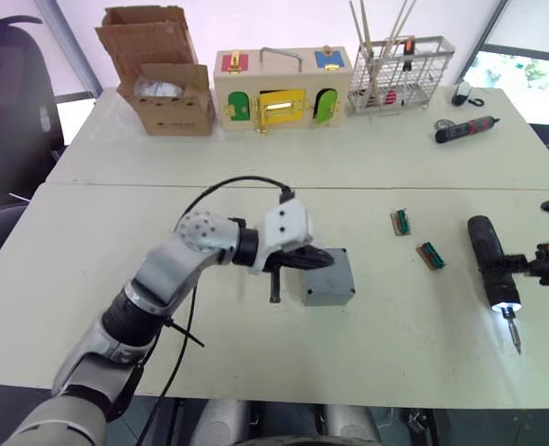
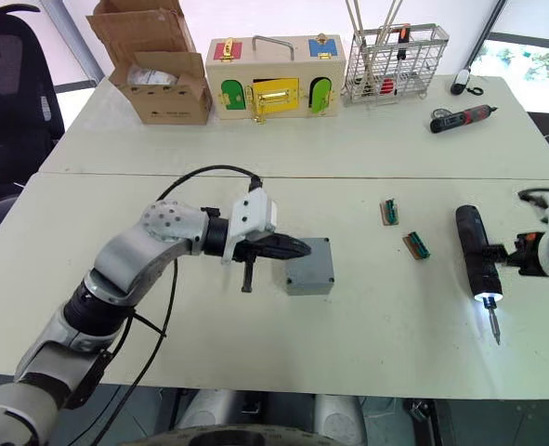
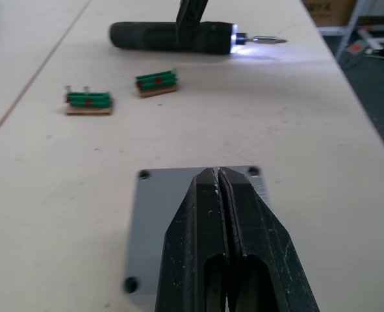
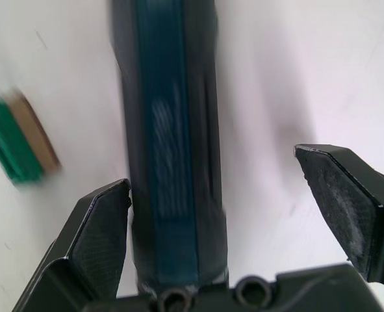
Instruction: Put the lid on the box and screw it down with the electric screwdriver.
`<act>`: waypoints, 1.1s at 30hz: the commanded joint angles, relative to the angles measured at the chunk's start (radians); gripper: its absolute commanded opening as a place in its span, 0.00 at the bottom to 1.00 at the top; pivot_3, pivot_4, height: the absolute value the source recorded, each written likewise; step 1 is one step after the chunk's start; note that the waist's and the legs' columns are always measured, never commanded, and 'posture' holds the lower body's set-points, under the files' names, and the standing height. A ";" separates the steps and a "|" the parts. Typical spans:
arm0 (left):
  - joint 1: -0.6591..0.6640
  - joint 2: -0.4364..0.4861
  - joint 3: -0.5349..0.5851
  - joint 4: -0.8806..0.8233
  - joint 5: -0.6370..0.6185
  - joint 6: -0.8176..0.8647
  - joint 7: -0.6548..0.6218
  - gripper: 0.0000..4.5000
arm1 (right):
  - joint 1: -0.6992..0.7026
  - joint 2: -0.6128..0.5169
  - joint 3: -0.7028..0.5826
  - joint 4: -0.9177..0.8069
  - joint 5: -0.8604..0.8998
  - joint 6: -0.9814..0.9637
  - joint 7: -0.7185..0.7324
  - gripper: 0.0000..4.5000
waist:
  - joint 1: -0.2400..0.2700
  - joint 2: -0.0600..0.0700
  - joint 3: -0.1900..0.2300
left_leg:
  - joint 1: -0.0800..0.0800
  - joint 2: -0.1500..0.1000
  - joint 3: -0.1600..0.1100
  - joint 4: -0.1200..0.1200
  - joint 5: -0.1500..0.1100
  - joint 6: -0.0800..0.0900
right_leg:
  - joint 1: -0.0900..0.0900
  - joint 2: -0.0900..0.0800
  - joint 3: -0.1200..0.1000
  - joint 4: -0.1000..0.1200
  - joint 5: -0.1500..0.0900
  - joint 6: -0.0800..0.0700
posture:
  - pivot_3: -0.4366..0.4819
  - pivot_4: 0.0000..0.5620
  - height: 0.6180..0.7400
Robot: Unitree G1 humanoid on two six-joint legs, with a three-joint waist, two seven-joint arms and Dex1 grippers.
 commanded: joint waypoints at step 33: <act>-0.032 -0.096 -0.130 0.420 0.292 -0.290 -0.010 0.00 | 0.446 0.426 0.057 -1.154 0.203 -0.069 -0.132 1.00 | 0.026 -0.011 0.001 | 0.000 -0.003 -0.003 0.003 0.000 0.002 | 0.002 -0.003 0.000 0.002 0.002 0.001 | 0.48 0.27 0.62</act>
